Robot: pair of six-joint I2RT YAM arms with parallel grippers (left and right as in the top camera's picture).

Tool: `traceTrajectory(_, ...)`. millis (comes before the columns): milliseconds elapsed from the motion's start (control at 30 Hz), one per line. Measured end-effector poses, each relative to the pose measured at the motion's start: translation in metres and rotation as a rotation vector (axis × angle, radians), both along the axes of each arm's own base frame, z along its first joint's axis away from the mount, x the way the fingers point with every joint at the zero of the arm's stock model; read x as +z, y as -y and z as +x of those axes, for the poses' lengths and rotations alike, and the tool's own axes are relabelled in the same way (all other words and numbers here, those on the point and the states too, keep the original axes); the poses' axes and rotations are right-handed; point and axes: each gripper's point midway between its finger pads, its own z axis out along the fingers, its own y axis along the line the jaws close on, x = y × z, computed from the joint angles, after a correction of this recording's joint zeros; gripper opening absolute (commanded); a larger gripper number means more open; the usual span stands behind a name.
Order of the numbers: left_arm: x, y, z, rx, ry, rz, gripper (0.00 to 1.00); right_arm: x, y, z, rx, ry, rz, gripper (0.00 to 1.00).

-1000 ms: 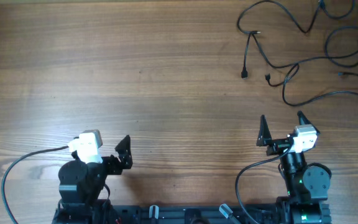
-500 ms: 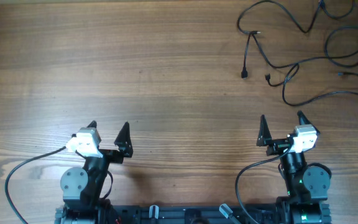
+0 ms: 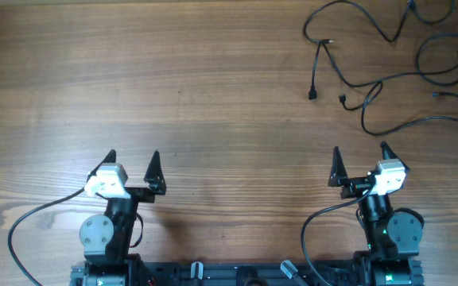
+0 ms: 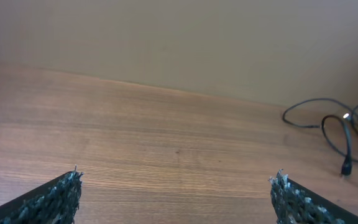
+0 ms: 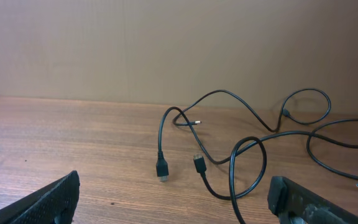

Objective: Untangle cables

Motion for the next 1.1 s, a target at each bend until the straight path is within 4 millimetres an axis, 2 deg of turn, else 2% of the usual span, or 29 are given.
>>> traceTrajectory(267,-0.0017,0.0011,0.0001,0.009,0.003,0.102,1.00,0.0000,0.0000,0.0000,0.000,0.000,0.000,1.00)
traceTrajectory(1100,-0.0020,-0.0010,0.0003,0.020,0.002,0.111,1.00,0.0000,0.0000,0.0000,0.000,0.000,0.000,1.00)
